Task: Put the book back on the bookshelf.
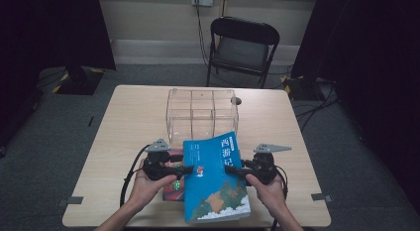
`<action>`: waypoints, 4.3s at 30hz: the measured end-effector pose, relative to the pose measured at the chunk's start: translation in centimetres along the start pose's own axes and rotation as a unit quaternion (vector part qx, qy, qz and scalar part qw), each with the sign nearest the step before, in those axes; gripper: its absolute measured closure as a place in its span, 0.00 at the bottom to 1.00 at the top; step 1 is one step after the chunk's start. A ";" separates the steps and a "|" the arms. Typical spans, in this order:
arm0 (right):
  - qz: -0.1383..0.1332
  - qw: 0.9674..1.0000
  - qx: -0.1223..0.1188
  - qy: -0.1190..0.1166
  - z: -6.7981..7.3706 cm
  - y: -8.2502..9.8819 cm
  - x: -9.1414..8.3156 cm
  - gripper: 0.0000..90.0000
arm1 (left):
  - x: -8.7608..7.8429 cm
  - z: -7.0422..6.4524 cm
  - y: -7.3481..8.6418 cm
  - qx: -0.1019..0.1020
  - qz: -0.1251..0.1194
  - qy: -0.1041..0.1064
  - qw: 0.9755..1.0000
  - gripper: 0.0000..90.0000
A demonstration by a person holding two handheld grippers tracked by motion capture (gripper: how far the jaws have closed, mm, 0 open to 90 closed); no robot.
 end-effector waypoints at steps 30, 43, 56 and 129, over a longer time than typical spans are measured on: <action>0.052 0.998 0.002 -0.045 -1.0 -3.8 2.5 0.61 | 0.3 0.3 -0.2 -0.008 0.000 0.005 1.000 0.33; 0.055 0.995 0.005 -0.083 -1.2 -3.7 3.0 0.64 | 0.4 0.5 -0.1 -0.017 -0.002 0.013 1.000 0.32; 0.005 0.997 -0.022 -0.077 -0.1 -3.9 2.0 0.87 | 0.4 0.7 0.0 -0.034 -0.006 0.025 0.999 0.26; -0.147 0.977 -0.152 -0.028 6.0 -9.5 -4.8 0.90 | -9.3 -3.0 -8.2 0.089 -0.179 0.035 0.979 0.66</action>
Point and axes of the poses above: each handheld gripper's, and its own axes: x roughly forward along the jaws, y roughly out of its underside, z roughly to its left, the point moved 5 cm from there along x, roughly forward along the jaws, and after that the axes turned 14 degrees about z, right-handed, at the moved point
